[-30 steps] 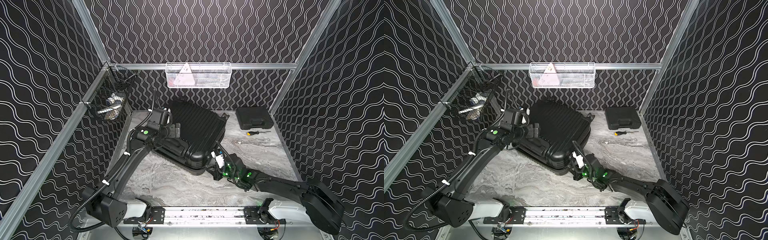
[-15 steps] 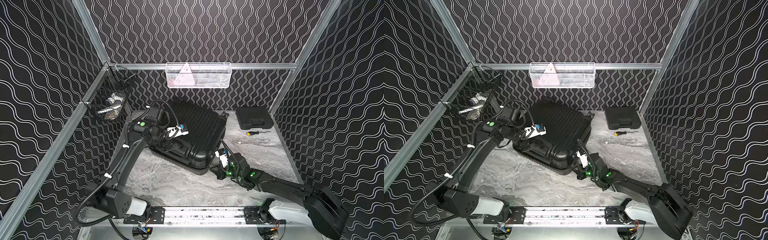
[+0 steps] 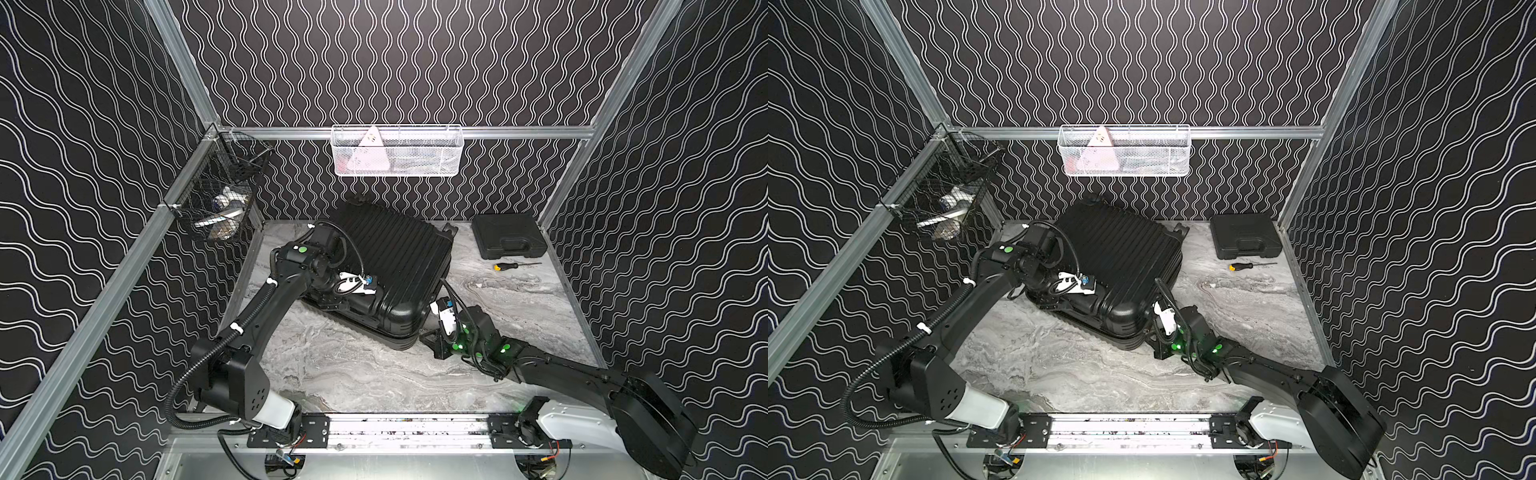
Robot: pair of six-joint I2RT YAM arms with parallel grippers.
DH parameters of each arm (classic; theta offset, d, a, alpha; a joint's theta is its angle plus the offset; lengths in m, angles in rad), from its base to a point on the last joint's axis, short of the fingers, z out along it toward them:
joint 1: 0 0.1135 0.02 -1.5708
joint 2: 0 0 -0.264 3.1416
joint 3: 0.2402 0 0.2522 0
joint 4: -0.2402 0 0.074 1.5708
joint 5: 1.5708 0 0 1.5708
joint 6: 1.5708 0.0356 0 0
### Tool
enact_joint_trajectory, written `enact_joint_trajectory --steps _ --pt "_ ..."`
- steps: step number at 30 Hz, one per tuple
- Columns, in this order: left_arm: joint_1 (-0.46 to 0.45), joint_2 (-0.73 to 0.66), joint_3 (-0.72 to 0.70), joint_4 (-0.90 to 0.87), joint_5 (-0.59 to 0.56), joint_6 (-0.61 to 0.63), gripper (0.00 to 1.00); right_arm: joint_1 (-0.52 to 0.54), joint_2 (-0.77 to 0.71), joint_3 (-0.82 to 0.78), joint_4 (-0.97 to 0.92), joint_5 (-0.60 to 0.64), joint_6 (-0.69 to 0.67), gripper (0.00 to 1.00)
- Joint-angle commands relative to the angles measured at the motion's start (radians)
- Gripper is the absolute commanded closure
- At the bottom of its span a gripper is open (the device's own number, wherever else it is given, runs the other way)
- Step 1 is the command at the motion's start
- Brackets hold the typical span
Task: Close the suitcase zippers
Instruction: Pick up the suitcase from the center of the board.
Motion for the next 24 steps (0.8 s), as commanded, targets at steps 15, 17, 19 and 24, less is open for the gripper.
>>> enact_joint_trajectory --steps 15,17,19,24 --pt "-0.087 -0.116 -0.079 0.096 0.022 -0.098 0.69 -0.002 -0.043 -0.003 -0.105 0.018 -0.015 1.00" --pt "-0.092 -0.142 -0.079 0.114 0.013 -0.162 0.71 -0.002 -0.063 -0.006 -0.125 0.019 -0.019 1.00" --pt "-0.096 -0.162 -0.081 0.118 -0.006 -0.189 0.73 -0.001 -0.083 -0.012 -0.142 0.023 -0.028 1.00" --pt "-0.146 -0.193 -0.096 0.137 -0.090 -0.293 0.76 0.000 -0.109 -0.020 -0.161 -0.003 -0.050 1.00"
